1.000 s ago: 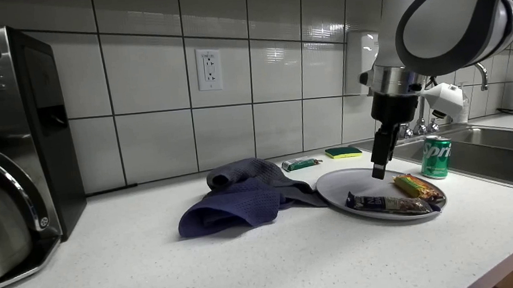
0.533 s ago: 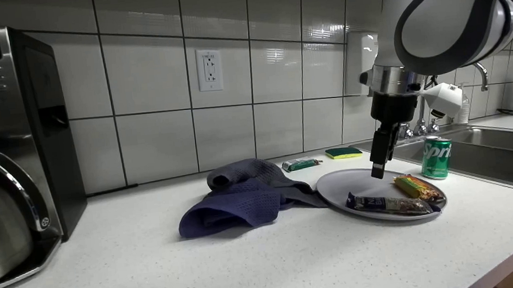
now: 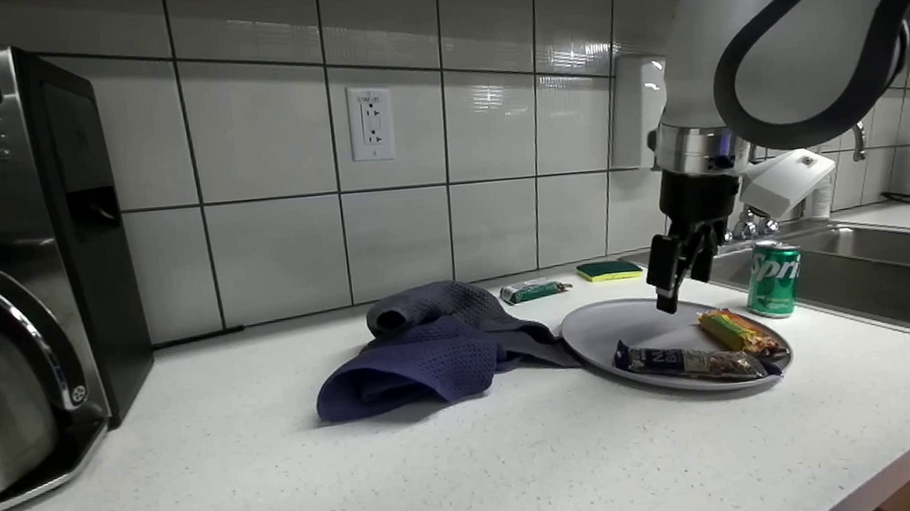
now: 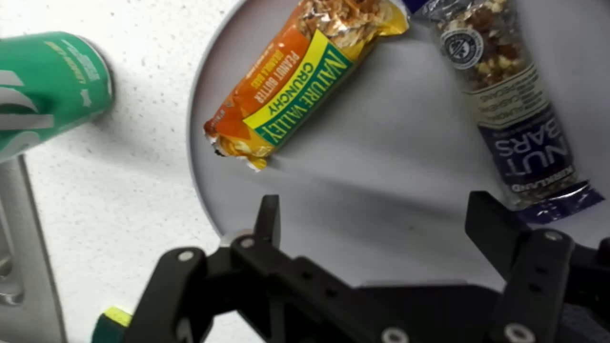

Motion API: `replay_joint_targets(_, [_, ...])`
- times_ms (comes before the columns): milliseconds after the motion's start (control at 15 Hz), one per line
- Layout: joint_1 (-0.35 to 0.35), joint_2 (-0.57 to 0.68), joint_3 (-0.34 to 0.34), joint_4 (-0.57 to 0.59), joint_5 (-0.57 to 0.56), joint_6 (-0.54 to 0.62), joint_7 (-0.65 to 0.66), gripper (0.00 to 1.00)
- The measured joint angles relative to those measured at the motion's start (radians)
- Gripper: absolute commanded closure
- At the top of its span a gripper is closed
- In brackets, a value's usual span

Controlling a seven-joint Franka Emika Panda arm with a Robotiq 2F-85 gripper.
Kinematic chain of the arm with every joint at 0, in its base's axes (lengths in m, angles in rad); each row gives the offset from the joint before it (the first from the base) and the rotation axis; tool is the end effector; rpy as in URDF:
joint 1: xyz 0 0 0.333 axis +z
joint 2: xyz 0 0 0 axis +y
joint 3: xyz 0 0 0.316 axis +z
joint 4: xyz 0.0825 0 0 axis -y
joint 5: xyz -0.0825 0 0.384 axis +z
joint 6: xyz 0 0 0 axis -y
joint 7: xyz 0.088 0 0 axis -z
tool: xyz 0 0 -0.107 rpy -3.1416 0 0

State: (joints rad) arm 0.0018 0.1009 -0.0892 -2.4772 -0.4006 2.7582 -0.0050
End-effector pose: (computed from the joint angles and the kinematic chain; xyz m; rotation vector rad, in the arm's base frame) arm 0.4913 -0.0271 0.2673 2.9046 0.4062 0.2457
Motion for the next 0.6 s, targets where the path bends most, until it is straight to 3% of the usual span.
replay_joint_targets(267, [0.013, 0.053, -0.015, 0.056, -0.056, -0.022, 0.246, 0.00])
replay_joint_targets(600, [0.051, 0.139, -0.016, 0.126, -0.021, -0.036, 0.411, 0.00])
